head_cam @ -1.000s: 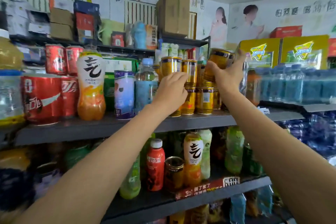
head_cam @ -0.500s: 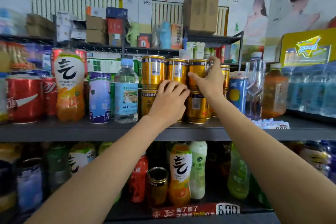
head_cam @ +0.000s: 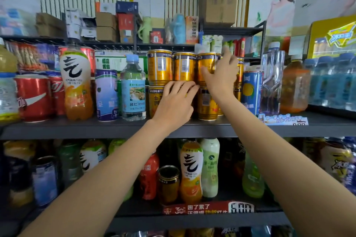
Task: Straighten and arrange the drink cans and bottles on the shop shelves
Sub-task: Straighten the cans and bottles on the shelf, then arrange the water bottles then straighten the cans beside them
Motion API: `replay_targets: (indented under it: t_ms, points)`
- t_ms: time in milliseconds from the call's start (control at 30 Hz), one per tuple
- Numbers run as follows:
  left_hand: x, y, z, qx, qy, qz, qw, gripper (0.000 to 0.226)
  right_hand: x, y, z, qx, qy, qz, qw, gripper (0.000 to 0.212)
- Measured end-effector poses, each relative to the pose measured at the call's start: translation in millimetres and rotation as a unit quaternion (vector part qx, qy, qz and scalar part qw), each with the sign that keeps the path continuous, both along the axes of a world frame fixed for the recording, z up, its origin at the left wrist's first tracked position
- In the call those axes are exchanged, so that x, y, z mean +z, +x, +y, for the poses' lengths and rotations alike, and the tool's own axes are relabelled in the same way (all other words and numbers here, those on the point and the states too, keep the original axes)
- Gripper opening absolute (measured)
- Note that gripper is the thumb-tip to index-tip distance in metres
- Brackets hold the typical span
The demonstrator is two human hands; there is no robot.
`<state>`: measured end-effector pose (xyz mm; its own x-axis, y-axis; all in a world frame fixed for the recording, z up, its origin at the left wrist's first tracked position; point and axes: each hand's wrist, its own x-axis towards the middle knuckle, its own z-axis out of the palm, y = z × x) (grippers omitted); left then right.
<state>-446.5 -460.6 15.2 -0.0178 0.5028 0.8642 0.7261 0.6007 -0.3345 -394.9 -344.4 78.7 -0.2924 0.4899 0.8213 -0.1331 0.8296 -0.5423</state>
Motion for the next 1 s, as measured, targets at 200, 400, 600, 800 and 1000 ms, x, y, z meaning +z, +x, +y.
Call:
replay_targets:
  t_ms: [200,400,600,800,1000]
  points:
    - [2,12,-49,-0.047,0.179,-0.055,0.981,0.042,0,9,-73,0.043,0.164,0.189,0.967,0.045]
    - [-4,8,-128,0.046,0.256,-0.153,0.953,0.045,13,-20,-139,0.087,0.335,-0.067,0.936,0.051]
    - [-2,-2,-199,0.132,0.212,-0.229,0.941,0.054,23,-57,-177,-0.043,0.321,-0.244,0.914,0.047]
    - [2,-5,-219,0.044,0.163,-0.242,0.956,0.055,28,-55,-192,-0.03,0.257,-0.239,0.936,0.054]
    - [-4,-8,-208,-0.035,0.122,-0.259,0.958,0.057,25,-70,-199,0.001,0.138,-0.246,0.959,0.055]
